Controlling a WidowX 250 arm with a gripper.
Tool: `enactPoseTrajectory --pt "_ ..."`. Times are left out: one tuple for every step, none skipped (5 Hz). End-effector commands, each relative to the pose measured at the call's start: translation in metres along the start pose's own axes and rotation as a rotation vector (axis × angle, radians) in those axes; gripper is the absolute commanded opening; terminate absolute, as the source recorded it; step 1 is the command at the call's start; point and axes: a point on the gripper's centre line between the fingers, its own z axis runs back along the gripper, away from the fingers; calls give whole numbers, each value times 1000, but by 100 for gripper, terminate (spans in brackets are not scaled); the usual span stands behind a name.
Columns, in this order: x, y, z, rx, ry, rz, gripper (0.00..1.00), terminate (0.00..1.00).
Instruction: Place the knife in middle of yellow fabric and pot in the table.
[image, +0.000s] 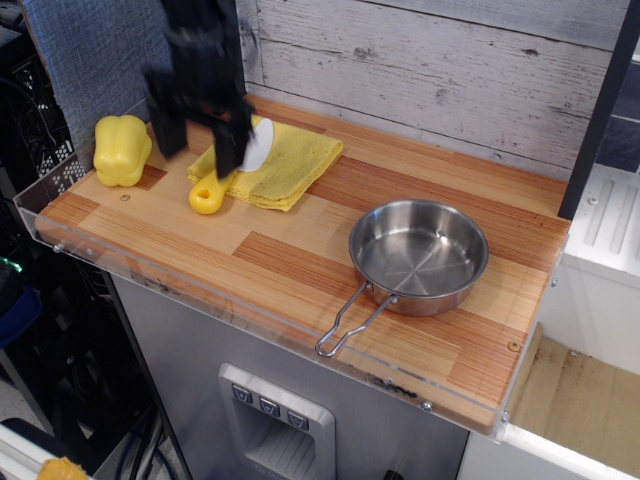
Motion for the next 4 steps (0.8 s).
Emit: enactPoseTrajectory --pt "15 3 -1 59 -23 9 100 0" --pt "12 5 3 65 -31 4 100 0" --pt "6 11 12 61 -41 5 100 0" --pt "1 15 22 48 -63 11 100 0"
